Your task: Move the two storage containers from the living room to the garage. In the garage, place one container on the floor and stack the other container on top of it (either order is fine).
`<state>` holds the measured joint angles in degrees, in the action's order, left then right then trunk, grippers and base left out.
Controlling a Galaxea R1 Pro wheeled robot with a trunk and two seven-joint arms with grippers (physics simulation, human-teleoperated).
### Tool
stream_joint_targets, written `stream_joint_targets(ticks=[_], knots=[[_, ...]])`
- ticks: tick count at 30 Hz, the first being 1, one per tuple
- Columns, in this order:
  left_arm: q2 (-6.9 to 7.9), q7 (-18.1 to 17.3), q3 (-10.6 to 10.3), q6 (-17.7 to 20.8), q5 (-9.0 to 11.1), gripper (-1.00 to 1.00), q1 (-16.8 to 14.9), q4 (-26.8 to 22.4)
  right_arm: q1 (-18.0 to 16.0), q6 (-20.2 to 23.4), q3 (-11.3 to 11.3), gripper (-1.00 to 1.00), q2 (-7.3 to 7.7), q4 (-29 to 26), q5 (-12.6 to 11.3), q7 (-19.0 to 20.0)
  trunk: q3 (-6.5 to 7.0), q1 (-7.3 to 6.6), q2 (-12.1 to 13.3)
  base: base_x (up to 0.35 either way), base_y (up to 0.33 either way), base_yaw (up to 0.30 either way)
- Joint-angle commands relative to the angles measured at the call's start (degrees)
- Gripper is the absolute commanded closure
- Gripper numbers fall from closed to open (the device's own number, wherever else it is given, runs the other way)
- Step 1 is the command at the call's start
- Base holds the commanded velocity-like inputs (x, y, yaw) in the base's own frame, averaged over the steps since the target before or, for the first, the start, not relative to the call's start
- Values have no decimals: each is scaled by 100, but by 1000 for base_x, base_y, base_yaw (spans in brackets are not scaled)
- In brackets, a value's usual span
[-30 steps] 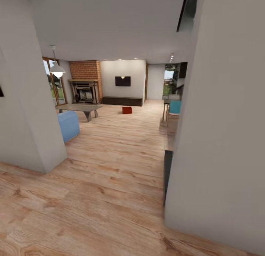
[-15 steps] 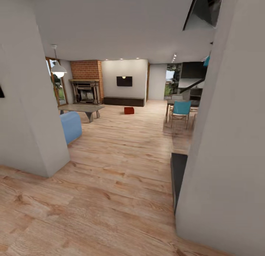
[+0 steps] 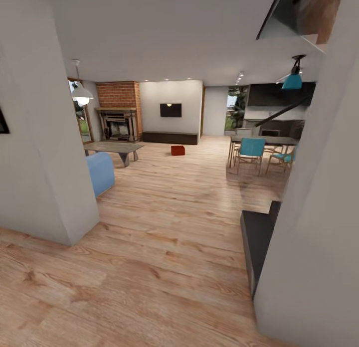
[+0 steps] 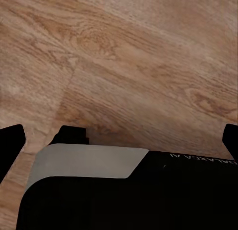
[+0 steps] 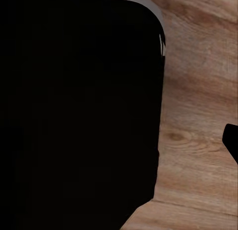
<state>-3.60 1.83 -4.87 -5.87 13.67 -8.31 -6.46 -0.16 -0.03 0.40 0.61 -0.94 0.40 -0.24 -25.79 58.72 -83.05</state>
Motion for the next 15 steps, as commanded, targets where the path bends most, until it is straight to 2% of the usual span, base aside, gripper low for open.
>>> stream_joint_targets(ticks=[1,8,15], knots=[[0,19,-49,-19,48,-100,-4,4,-2,-1,4,-100,1,-3,4,-2,-6,1,-3,155,296,0],[0,19,-49,-26,46,-100,-4,4,-2,-3,5,-100,1,-3,4,-2,-6,1,-3,213,268,0],[0,19,-49,-38,45,-100,-4,4,-2,0,4,-100,1,-3,4,-2,-6,1,-3,285,193,0]])
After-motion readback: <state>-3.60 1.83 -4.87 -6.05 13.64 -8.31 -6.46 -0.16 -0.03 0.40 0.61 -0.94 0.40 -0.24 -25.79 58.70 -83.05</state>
